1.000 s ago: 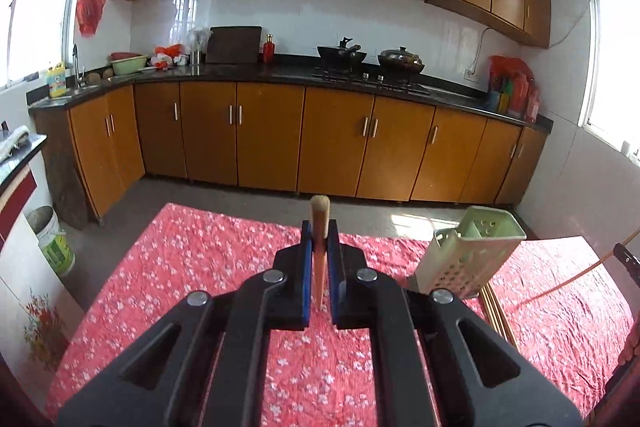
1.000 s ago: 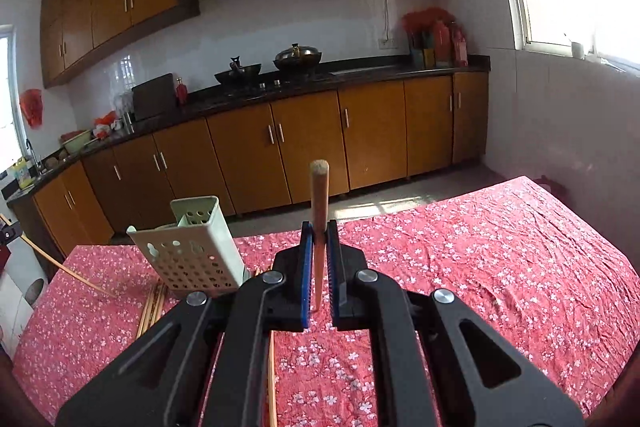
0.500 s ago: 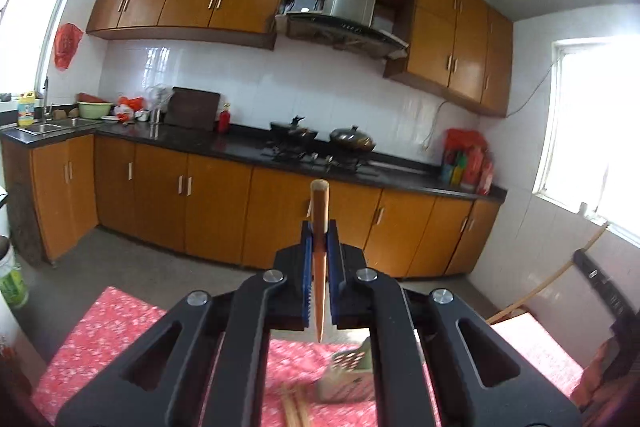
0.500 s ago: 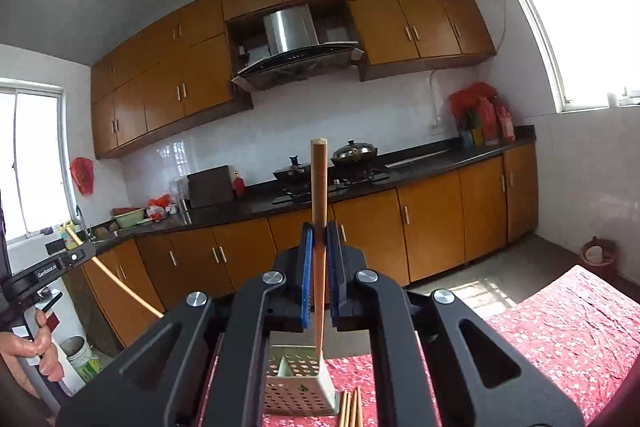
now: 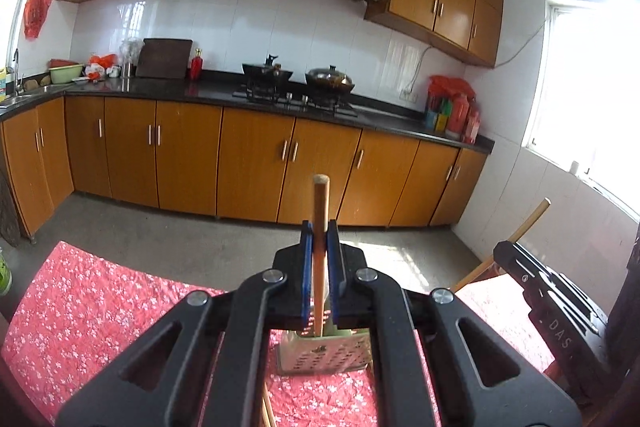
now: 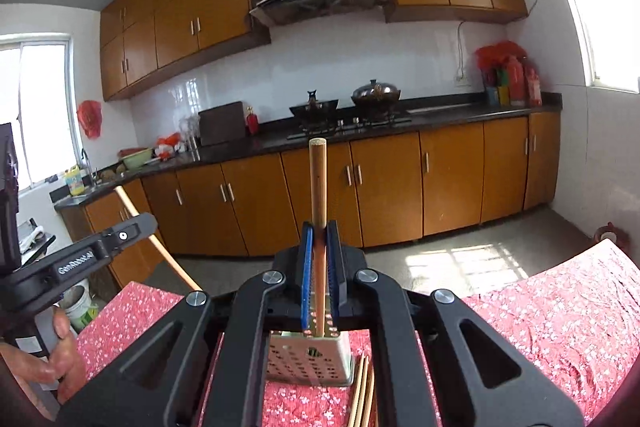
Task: Organize utensils
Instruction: 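Lift both held chopsticks upright and carry them above the perforated holder, then open both tools to drop the chopsticks into the holder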
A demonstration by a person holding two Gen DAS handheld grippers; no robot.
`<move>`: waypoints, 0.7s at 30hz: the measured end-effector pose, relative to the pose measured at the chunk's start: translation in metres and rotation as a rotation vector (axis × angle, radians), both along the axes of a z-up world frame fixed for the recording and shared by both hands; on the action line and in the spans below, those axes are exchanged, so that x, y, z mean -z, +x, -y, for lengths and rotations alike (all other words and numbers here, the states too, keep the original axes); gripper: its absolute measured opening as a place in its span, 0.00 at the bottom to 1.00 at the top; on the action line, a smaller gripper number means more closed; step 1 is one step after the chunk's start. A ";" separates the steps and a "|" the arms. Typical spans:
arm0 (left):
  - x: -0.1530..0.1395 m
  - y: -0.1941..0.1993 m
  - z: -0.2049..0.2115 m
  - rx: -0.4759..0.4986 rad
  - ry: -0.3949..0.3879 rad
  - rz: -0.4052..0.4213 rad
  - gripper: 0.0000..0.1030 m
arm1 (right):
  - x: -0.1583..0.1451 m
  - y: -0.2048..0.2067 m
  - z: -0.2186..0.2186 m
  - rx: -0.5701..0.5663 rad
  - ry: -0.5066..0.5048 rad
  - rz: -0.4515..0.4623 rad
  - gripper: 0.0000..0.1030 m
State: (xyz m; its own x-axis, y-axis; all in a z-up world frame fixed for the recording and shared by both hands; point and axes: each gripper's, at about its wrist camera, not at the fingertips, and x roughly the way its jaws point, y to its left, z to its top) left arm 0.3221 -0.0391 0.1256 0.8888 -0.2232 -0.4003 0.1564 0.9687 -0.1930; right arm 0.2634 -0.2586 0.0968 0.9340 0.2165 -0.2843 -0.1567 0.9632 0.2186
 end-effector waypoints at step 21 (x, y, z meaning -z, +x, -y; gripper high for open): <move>0.056 -0.100 -0.074 -0.165 0.155 -0.096 0.47 | 0.080 -0.063 0.049 0.105 -0.039 -0.283 0.34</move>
State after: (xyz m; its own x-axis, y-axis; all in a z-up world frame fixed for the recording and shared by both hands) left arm 0.2221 0.0354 0.0699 0.8643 -0.0071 -0.5030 -0.0188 0.9987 -0.0463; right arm 0.2001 -0.3078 0.0166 0.8332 0.1067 -0.5426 0.0061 0.9794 0.2018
